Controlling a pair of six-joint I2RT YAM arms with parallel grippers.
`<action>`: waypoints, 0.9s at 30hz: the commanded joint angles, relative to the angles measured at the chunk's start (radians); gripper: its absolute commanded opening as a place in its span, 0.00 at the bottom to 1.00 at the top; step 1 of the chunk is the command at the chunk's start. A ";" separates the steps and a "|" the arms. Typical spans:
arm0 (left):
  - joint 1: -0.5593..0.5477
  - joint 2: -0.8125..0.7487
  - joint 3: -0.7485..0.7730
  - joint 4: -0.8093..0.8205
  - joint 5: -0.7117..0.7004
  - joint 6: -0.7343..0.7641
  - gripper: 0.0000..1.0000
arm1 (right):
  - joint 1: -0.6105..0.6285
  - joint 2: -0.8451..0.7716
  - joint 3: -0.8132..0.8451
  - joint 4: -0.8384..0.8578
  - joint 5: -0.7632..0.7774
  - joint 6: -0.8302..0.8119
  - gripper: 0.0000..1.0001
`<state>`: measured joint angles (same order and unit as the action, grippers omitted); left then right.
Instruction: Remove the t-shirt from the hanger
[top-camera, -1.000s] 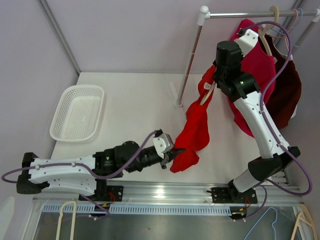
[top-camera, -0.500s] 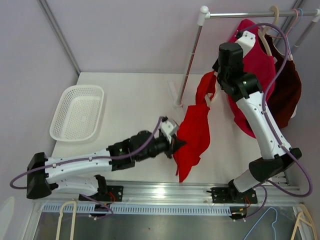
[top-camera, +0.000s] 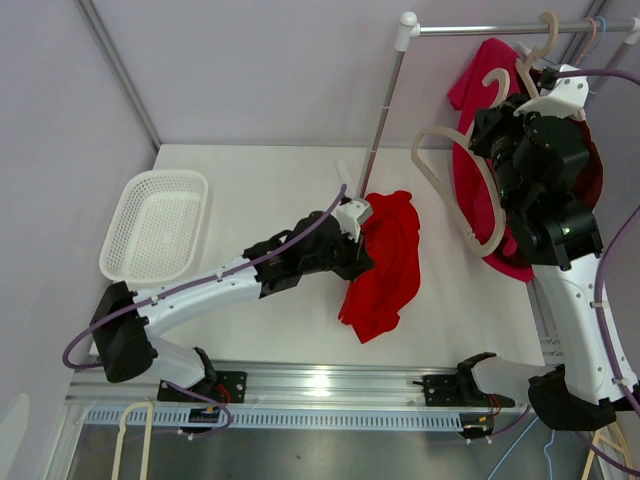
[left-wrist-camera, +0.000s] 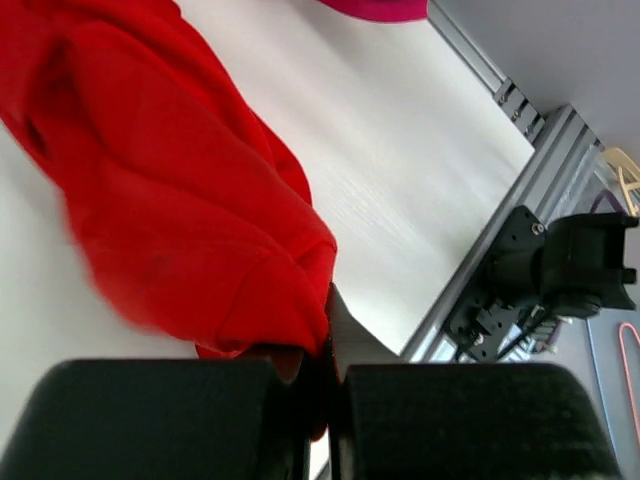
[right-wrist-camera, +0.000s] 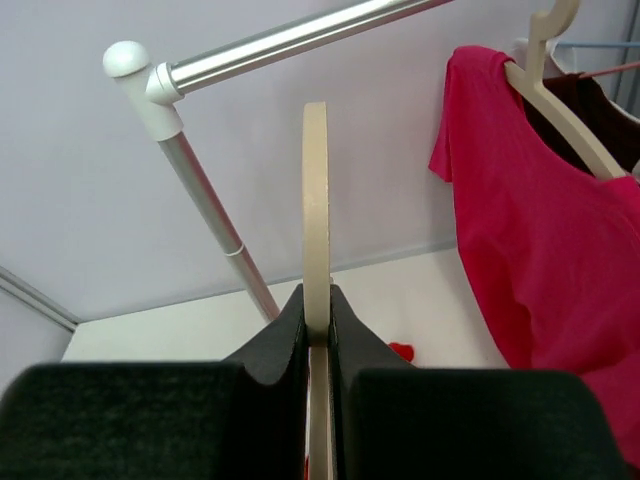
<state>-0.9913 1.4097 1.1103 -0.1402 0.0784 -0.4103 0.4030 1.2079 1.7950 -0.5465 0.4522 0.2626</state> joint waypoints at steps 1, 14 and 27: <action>0.002 -0.074 0.182 -0.112 0.012 0.010 0.01 | -0.079 0.031 -0.071 0.160 -0.183 -0.106 0.00; 0.343 0.050 1.213 -0.573 -0.031 0.140 0.01 | -0.204 0.165 -0.031 0.450 -0.512 -0.175 0.00; 0.721 -0.069 1.072 -0.200 -0.074 0.180 0.01 | -0.208 0.258 0.013 0.595 -0.492 -0.169 0.00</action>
<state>-0.3290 1.3113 2.1506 -0.5011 0.0235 -0.2665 0.1997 1.4281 1.7458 -0.0597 -0.0269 0.1101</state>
